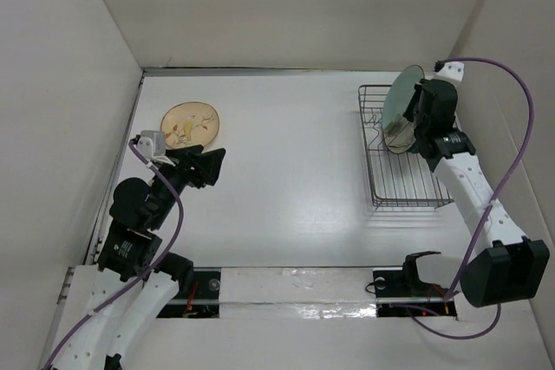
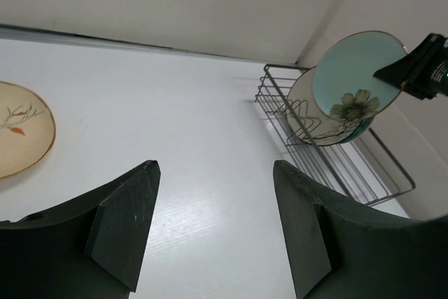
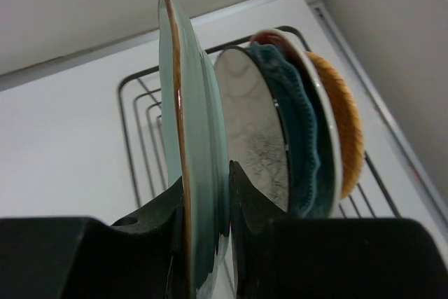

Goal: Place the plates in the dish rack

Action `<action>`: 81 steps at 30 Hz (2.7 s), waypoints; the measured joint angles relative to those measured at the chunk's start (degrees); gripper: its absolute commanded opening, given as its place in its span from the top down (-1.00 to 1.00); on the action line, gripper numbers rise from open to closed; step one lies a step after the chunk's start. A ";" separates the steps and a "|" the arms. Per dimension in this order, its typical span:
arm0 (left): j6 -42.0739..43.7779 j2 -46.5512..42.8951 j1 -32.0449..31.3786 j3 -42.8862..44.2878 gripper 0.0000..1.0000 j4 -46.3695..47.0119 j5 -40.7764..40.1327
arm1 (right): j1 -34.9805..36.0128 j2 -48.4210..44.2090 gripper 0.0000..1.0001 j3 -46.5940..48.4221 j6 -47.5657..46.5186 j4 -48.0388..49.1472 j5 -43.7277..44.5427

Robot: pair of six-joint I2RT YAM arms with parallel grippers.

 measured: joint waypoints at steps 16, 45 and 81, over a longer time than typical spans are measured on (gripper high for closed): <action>4.17 -0.04 -4.28 -1.73 -0.23 -3.02 -4.28 | -1.57 12.87 1.00 9.31 -11.34 -8.68 6.47; 4.42 1.38 -4.28 -1.75 -0.20 -3.17 -5.27 | 0.96 23.63 -0.38 12.09 -8.96 -12.87 0.68; -27.34 39.89 10.10 -3.17 -0.16 14.19 -15.06 | 39.47 0.46 -0.02 -15.26 2.95 15.45 -5.22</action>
